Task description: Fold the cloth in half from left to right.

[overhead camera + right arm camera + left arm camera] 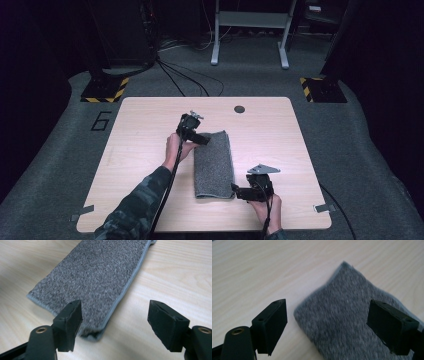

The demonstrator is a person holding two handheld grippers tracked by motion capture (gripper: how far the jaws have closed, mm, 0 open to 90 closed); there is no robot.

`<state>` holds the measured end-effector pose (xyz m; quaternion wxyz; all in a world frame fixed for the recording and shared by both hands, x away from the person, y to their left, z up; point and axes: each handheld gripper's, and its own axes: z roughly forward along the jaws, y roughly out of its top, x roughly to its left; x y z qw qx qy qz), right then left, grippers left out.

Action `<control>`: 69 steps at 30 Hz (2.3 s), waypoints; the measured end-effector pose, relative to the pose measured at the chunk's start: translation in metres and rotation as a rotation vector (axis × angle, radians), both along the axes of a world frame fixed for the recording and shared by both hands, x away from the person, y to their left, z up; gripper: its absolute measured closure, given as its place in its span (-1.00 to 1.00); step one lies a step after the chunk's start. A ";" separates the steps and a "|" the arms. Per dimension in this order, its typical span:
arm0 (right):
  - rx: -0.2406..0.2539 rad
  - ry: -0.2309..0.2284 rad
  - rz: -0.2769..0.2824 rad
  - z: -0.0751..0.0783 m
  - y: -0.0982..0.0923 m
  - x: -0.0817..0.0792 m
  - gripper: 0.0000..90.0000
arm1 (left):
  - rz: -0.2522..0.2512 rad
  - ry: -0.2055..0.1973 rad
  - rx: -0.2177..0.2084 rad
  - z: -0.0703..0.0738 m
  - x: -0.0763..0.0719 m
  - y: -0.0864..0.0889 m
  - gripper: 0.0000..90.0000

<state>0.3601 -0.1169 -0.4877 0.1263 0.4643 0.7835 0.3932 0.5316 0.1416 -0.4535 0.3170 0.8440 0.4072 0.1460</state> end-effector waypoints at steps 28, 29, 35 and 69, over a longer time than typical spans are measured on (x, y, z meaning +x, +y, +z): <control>-0.187 -0.010 0.063 -0.032 0.012 -0.003 -0.54 | -0.134 -0.002 0.073 -0.060 -0.166 0.022 -0.66; -0.191 -0.019 0.069 -0.032 0.011 -0.005 -0.54 | -0.140 0.002 0.069 -0.061 -0.169 0.022 -0.66; -0.139 0.028 0.135 -0.023 0.005 -0.003 -0.53 | -0.174 0.039 0.024 -0.052 -0.168 0.031 -0.66; -0.241 0.034 -0.052 -0.016 0.047 0.192 -0.26 | 0.111 0.007 0.132 -0.053 0.023 0.028 -0.59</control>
